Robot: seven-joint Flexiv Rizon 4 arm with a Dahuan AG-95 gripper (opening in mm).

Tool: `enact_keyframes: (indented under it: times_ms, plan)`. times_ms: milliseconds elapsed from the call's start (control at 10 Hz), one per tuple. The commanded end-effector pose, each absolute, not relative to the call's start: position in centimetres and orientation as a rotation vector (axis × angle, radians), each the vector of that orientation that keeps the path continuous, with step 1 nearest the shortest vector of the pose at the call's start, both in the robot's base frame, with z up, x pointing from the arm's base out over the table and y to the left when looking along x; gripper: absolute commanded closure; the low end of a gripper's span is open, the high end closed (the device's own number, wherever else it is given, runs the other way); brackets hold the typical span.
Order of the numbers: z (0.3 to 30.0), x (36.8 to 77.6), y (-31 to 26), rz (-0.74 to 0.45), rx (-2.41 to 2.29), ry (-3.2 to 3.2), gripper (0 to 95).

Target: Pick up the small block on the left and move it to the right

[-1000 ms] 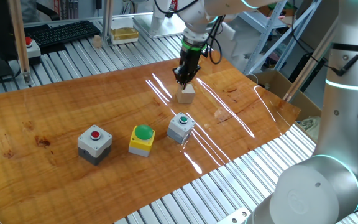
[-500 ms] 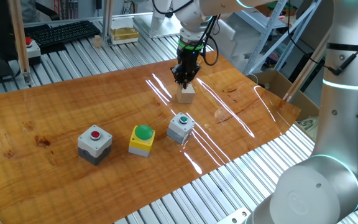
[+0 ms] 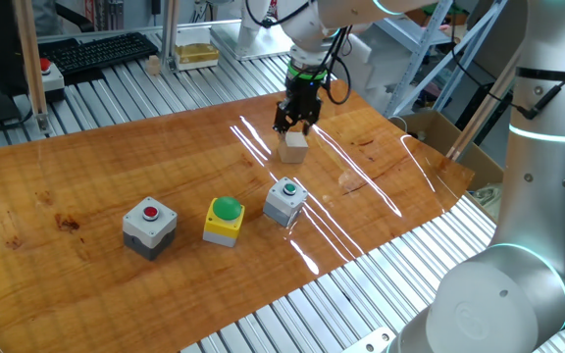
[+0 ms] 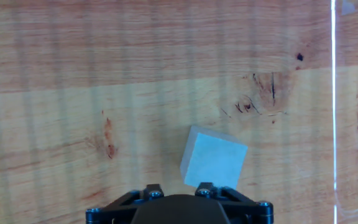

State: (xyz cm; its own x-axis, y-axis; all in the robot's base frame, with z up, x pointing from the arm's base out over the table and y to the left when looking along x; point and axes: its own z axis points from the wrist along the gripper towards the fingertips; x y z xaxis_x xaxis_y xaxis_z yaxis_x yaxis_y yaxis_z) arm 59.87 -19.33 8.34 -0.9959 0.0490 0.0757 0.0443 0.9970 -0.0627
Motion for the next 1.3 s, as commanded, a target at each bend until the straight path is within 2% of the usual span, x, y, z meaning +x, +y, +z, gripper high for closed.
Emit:
enact_keyframes:
  times_ms: [100,1300]
  plan:
    - [8.1,60.0,-19.7,0.098,-0.086,-3.066,0.0]
    - [4.8,61.2,-21.2,0.119,-0.089,-3.090,0.0]
